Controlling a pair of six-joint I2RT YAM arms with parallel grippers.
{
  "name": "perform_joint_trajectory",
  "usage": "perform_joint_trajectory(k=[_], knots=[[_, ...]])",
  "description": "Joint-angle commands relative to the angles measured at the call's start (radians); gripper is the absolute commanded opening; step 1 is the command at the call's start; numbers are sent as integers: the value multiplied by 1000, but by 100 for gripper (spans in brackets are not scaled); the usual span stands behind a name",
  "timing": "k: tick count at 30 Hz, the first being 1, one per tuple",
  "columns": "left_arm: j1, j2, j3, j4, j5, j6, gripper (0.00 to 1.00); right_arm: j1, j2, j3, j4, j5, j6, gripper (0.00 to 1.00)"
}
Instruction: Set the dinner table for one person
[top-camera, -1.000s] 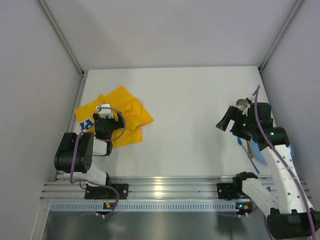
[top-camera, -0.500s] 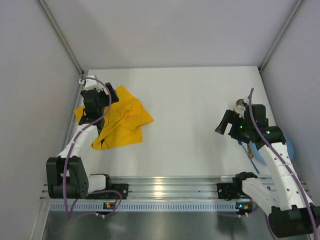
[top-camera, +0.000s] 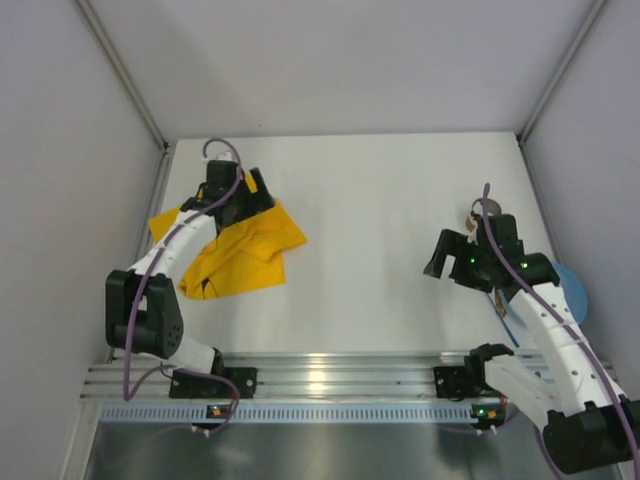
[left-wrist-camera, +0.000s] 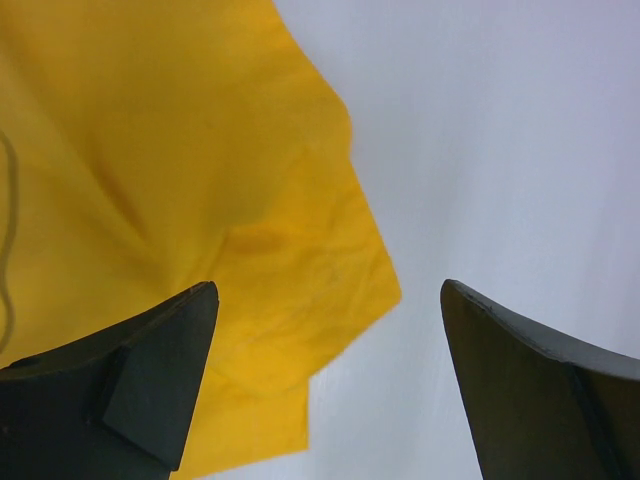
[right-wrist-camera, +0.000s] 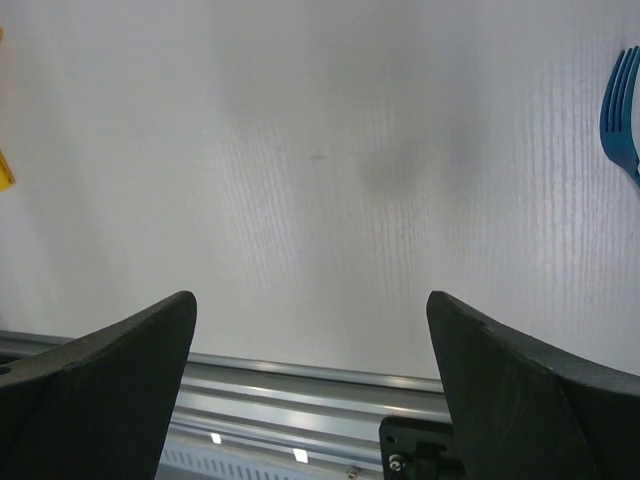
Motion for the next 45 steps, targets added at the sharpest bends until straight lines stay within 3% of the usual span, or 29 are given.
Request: perform_joint_trajectory(k=[1, 11, 17, 23, 26, 29, 31, 33, 34, 39, 45], knots=[[-142, 54, 78, -143, -77, 42, 98, 13, 9, 10, 46, 12, -10, 100], [-359, 295, 187, -284, -257, 77, 98, 14, -4, 7, 38, 15, -11, 100], [-397, 471, 328, -369, -373, 111, 98, 16, -13, 10, 15, 15, -11, 100], [-397, 576, 376, -386, -356, 125, 95, 14, -11, 11, 9, 21, -7, 100], [-397, 614, 376, -383, -329, 131, 85, 16, -7, 8, 9, 31, -5, 100], [-396, 646, 382, -384, -307, 137, 60, 14, 6, 10, 9, 34, -5, 100], [-394, 651, 397, -392, -297, 136, 31, 14, 15, 11, 9, 37, -5, 100], [-394, 642, 414, -395, -283, 130, 15, 14, 21, 14, 7, 40, -8, 100], [-396, 637, 445, -410, -280, 128, 0, 14, 22, 13, 10, 38, -7, 100], [-400, 660, 638, -511, -235, 65, 0, 14, 21, 17, 9, 43, -7, 100], [-423, 732, 1078, -590, -37, -195, 0, 14, 12, 51, -11, 58, -8, 100]])
